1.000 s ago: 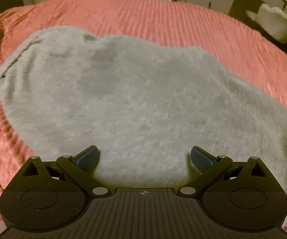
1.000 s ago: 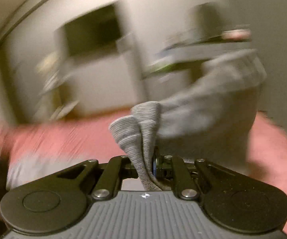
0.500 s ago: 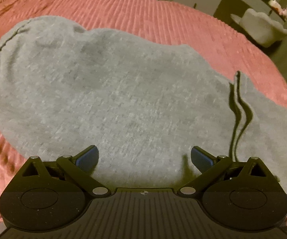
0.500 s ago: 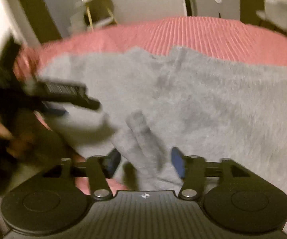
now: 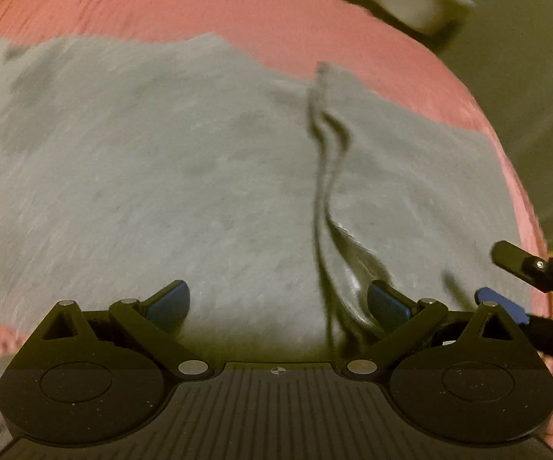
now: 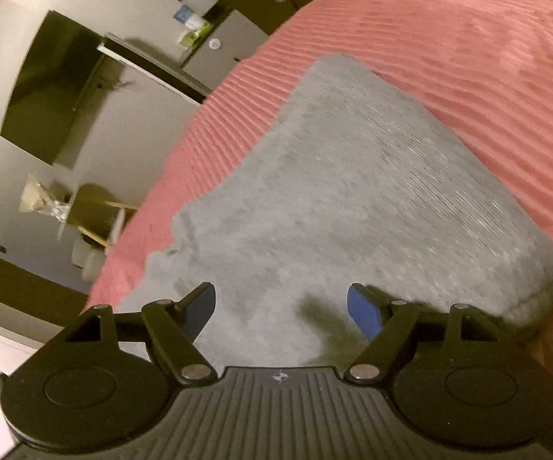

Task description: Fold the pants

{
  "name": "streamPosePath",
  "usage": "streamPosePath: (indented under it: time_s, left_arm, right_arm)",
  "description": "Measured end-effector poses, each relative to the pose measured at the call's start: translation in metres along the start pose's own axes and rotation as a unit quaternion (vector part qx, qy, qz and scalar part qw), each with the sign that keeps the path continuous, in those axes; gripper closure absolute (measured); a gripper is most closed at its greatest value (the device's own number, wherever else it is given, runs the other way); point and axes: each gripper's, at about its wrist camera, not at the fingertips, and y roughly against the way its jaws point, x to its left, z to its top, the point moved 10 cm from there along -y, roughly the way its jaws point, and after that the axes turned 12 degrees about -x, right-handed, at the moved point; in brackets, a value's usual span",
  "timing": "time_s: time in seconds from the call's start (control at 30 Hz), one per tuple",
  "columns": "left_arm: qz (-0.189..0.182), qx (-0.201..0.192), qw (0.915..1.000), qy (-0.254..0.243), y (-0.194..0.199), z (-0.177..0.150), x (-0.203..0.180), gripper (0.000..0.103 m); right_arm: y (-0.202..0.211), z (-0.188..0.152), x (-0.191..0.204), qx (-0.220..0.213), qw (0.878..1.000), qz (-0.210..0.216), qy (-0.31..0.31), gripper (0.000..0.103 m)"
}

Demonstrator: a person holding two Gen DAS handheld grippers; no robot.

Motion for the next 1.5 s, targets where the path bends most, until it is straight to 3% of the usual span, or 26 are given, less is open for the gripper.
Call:
streamPosePath:
  time_s: [0.17,0.23,0.47,0.67,1.07,1.3,1.5]
  left_arm:
    - [0.024,0.008,0.9981,-0.056,-0.011,-0.007,-0.014,0.007]
    - [0.017,0.005,0.9985,-0.051,-0.008,-0.007,-0.016,0.015]
    - [0.014,0.008,0.9998,-0.012,0.008,-0.012,-0.012,0.018]
    - [0.024,-0.012,0.9980,-0.057,0.018,-0.013,-0.026,0.017]
    - [0.028,-0.028,0.9967,-0.070,0.032,-0.008,-0.030,0.024]
    - [-0.002,-0.030,0.9990,-0.033,0.036,-0.004,-0.030,0.022]
    - [-0.021,0.027,0.9994,0.002,-0.001,-0.016,-0.026,0.018]
  right_arm:
    - [0.014,0.003,-0.005,-0.025,0.999,-0.013,0.027,0.026]
    - [0.016,0.004,-0.007,-0.024,0.999,-0.010,0.022,0.025]
    - [0.011,0.004,-0.015,-0.013,1.000,-0.007,0.007,0.023]
    - [0.011,0.003,-0.017,-0.013,1.000,-0.004,0.004,0.022]
    - [0.010,0.000,-0.016,-0.009,0.999,-0.013,0.029,0.022]
    - [0.008,-0.001,-0.016,-0.004,0.999,-0.013,0.041,0.018]
    - [0.007,-0.004,-0.015,-0.001,0.998,-0.017,0.056,0.016]
